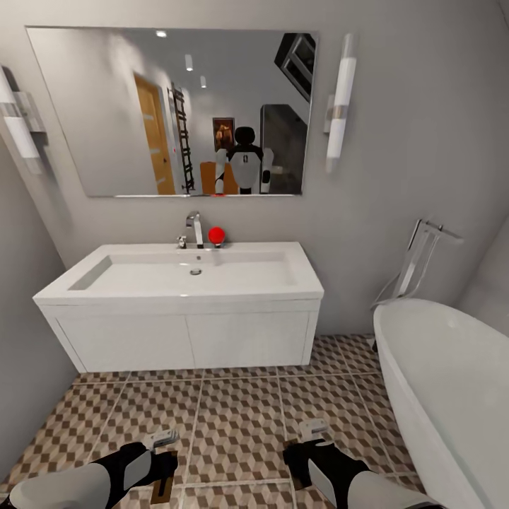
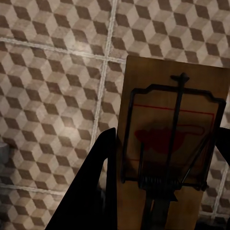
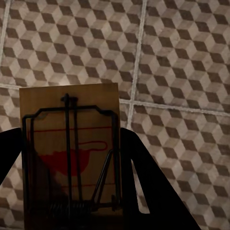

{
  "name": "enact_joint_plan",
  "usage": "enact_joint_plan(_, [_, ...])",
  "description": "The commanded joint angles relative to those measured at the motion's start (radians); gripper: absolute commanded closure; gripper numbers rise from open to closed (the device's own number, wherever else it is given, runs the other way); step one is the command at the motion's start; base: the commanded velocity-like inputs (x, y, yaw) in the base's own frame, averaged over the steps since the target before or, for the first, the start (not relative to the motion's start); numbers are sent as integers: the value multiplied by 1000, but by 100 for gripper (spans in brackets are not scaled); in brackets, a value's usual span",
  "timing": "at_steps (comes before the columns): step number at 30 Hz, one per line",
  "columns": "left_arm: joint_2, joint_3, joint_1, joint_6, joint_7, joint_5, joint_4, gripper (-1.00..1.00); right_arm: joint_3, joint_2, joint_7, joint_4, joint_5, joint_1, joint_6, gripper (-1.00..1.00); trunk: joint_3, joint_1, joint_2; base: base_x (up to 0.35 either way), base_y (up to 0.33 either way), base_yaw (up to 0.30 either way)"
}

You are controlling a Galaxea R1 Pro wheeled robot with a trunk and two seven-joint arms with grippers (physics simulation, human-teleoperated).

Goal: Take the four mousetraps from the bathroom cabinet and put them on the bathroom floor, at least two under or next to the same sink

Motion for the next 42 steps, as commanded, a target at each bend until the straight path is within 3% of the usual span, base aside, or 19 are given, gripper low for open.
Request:
enact_joint_plan(1, [2, -4, -1, 0, 11, 4, -4, 100, 7, 0, -3, -2, -6, 0, 6, 100, -4, 4, -8, 0, 0, 0])
enact_joint_plan(42, [6, -2, -1, 0, 11, 5, -4, 100, 8, 0, -3, -2, -4, 0, 5, 100, -133, 161, -295, 0, 0, 0])
